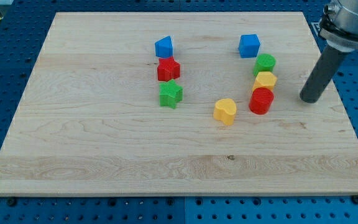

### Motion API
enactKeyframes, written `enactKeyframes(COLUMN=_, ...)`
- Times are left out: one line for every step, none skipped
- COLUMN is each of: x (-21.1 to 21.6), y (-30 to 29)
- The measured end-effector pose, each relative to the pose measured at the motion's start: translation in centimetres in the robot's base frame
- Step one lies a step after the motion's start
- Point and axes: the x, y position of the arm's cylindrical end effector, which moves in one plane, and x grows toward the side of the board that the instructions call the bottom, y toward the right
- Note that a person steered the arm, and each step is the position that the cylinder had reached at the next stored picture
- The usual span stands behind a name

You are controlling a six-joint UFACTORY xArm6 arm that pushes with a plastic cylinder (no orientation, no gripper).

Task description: Adjust the circlesyellow hexagon and blue cube in a vertical line

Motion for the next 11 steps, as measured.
enactKeyframes(x=-1.1, y=-0.7)
enactKeyframes(x=-1.1, y=-2.9)
enactKeyframes(x=-1.1, y=-5.1)
enactKeyframes(x=-0.6, y=-5.3)
enactKeyframes(x=0.1, y=-5.5)
enactKeyframes(x=0.1, y=-6.4)
enactKeyframes(x=0.3, y=-7.0)
enactKeyframes(x=1.6, y=-7.0)
enactKeyframes(x=1.6, y=-6.6)
enactKeyframes(x=0.7, y=-5.0)
enactKeyframes(x=-1.6, y=-3.3)
